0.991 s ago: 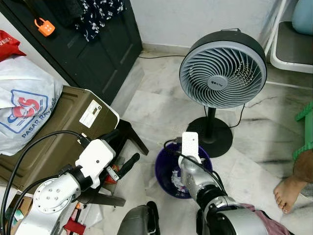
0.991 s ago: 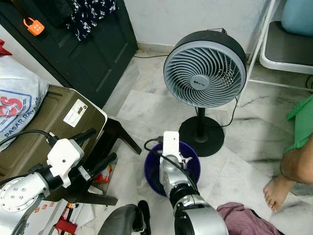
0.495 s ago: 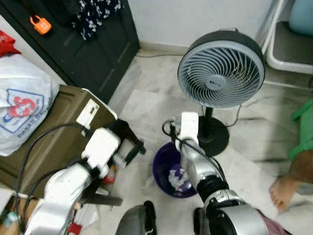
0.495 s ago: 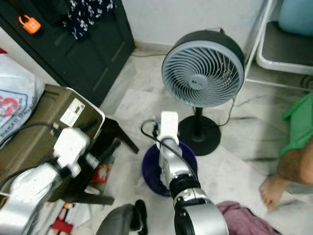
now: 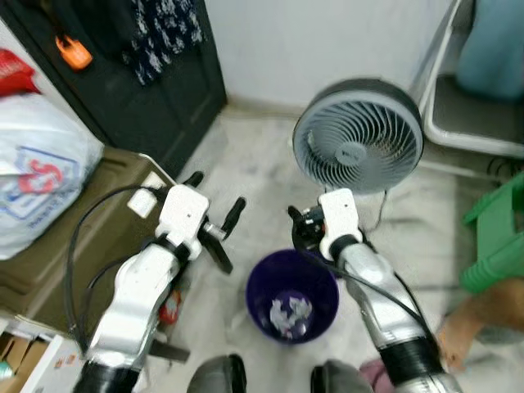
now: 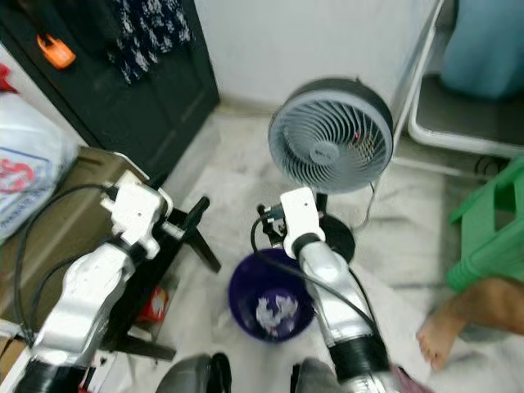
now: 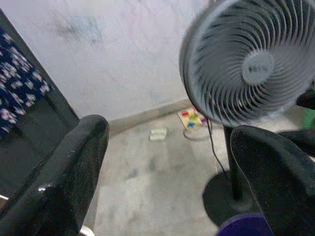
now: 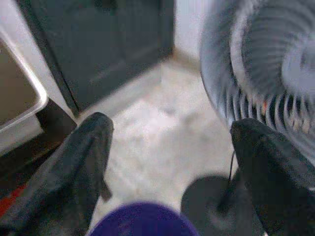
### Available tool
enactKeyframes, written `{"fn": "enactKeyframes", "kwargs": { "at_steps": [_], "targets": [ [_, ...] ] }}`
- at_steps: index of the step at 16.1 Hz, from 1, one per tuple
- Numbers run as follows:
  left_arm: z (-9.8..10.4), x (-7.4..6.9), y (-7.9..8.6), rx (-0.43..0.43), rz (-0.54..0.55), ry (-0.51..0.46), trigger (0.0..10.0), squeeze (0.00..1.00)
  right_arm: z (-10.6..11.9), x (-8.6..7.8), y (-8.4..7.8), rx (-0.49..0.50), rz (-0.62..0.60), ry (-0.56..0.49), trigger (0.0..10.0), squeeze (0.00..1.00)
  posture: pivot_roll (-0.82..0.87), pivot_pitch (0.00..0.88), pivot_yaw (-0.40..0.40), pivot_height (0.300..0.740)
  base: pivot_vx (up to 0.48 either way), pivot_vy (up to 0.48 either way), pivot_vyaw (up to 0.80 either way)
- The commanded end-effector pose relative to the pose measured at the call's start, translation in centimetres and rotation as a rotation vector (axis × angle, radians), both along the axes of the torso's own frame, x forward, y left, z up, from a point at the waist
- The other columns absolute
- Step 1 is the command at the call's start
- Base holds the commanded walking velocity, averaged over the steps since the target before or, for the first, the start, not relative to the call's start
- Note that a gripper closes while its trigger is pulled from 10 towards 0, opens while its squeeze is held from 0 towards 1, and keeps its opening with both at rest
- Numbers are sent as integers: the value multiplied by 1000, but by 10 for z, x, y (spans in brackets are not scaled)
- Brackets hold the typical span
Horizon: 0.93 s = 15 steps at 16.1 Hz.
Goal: Clean up the room
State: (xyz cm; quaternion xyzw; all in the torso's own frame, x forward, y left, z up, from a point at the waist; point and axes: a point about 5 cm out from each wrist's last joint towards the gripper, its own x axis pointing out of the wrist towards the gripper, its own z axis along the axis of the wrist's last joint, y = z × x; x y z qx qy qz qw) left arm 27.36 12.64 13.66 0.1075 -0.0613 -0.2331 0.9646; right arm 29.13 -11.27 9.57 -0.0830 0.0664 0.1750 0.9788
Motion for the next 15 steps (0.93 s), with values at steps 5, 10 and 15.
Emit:
{"fn": "enactKeyframes", "kwargs": {
  "at_steps": [5,10,15],
  "targets": [
    [3,18,3,-35,103,-65,10000,0,16,-2,-13,-3,-46,-79,10000,1000,-170,0,103,740,0,0,0],
    [-10,18,36,-82,348,-49,10000,0,31,21,-23,203,-286,-122,10000,1000,-150,0,91,740,0,0,0],
    [-20,17,44,-152,459,-4,10000,0,16,14,-31,211,-303,-82,10000,0,-154,0,80,740,0,0,0]
  ]
}}
